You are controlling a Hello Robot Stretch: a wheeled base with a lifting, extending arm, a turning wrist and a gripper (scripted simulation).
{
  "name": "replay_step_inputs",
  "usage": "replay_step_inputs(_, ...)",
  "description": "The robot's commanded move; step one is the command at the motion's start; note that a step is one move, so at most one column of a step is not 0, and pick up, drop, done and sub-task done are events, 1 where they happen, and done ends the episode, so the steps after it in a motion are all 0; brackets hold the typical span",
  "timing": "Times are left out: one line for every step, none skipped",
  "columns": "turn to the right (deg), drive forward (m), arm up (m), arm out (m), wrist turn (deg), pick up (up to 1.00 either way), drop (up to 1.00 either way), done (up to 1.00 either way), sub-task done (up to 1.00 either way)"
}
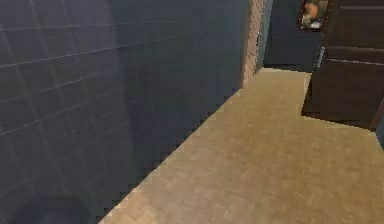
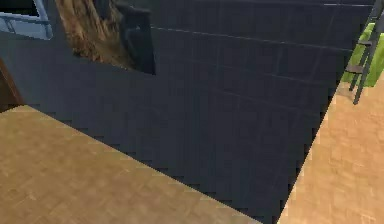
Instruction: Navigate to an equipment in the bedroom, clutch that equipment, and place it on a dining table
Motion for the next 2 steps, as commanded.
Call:
replay_step_inputs(-45.0, 0.0, 0.0, 0.0, 0.0, 0.0, 0.0, 0.0, 0.0)
replay_step_inputs(-45.0, 0.0, 0.0, 0.0, 0.0, 0.0, 0.0, 0.0, 0.0)
